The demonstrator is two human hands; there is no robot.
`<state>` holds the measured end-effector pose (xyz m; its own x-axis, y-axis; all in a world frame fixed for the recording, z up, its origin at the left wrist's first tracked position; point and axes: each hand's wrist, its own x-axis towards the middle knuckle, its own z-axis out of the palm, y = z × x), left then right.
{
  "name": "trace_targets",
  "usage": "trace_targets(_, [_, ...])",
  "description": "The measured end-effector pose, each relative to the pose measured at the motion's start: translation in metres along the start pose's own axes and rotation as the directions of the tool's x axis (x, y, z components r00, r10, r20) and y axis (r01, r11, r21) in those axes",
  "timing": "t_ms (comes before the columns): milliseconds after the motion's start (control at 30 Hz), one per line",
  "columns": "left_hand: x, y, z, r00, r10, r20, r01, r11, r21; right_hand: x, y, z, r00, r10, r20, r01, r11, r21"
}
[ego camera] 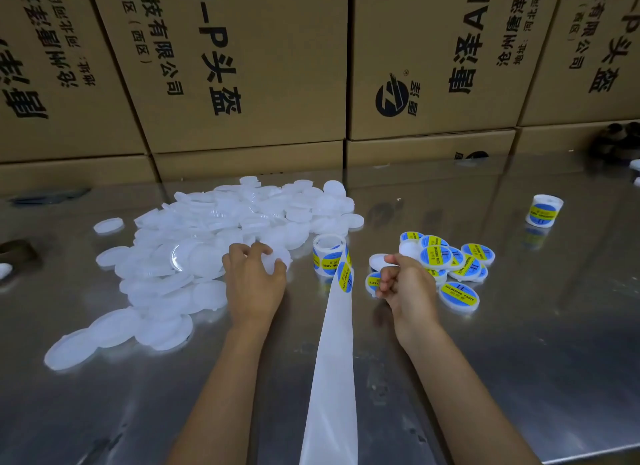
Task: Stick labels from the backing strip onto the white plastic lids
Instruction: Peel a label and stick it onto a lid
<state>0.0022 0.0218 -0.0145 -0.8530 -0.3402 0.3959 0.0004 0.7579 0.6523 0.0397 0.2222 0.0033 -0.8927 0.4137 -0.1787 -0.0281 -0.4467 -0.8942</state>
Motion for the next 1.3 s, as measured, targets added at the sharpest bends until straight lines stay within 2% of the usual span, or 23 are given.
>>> trace_targets(167, [0.004,-0.006,0.002,0.997,-0.066,0.045,0.069,0.996,-0.048,-0.002,0.008,0.003,0.989,-0.139,0.057,0.149,0.961,-0.232])
trace_targets(267, [0.005,-0.006,0.003,0.996,-0.072,0.056,0.076,0.994,-0.082,-0.004,0.013,0.007,0.943,-0.297,0.148,0.331,0.858,-0.392])
trace_targets(333, [0.005,-0.005,0.002,0.997,-0.073,0.034,0.077,0.988,-0.136,-0.007,0.019,0.007,0.886,-0.373,0.276,0.463,0.741,-0.486])
trace_targets(467, [0.007,-0.003,-0.001,0.995,-0.095,-0.014,0.088,0.964,-0.251,-0.006,0.033,0.005,0.766,-0.446,0.463,0.624,0.346,-0.701])
trace_targets(533, [0.006,-0.001,-0.003,0.991,-0.13,-0.003,0.124,0.952,-0.28,-0.006,0.035,0.004,0.744,-0.452,0.492,0.639,0.267,-0.721])
trace_targets(733, [0.005,-0.001,-0.01,0.982,-0.165,-0.096,0.138,0.961,-0.238,-0.001,0.037,0.003,0.782,-0.356,0.511,0.603,0.23,-0.764])
trace_targets(867, [0.003,0.001,-0.017,0.972,-0.158,-0.174,0.124,0.974,-0.191,0.0,0.037,0.003,0.785,-0.372,0.495,0.596,0.233,-0.769])
trace_targets(967, [0.0,0.011,-0.019,0.976,-0.095,-0.198,0.035,0.958,-0.284,0.0,0.037,0.003,0.783,-0.392,0.483,0.593,0.233,-0.771])
trace_targets(1000, [-0.001,0.016,-0.018,0.984,-0.089,-0.152,0.025,0.926,-0.377,0.001,0.038,0.003,0.784,-0.396,0.479,0.59,0.233,-0.773])
trace_targets(1067, [-0.005,0.029,-0.017,0.993,-0.105,0.058,0.119,0.801,-0.586,0.001,0.037,0.003,0.785,-0.404,0.47,0.587,0.239,-0.774])
trace_targets(1133, [-0.013,0.04,-0.015,0.946,-0.087,0.313,0.291,0.656,-0.696,0.002,0.036,0.003,0.787,-0.409,0.462,0.585,0.255,-0.77])
trace_targets(1167, [-0.017,0.043,-0.013,0.915,-0.056,0.4,0.348,0.611,-0.711,0.002,0.036,0.003,0.79,-0.411,0.455,0.582,0.267,-0.768])
trace_targets(1233, [-0.021,0.047,-0.009,0.878,0.012,0.478,0.378,0.594,-0.71,0.0,0.033,0.003,0.792,-0.421,0.443,0.579,0.287,-0.763])
trace_targets(1300, [-0.022,0.048,-0.008,0.871,0.079,0.484,0.32,0.657,-0.683,-0.002,0.031,0.004,0.785,-0.434,0.442,0.585,0.287,-0.759])
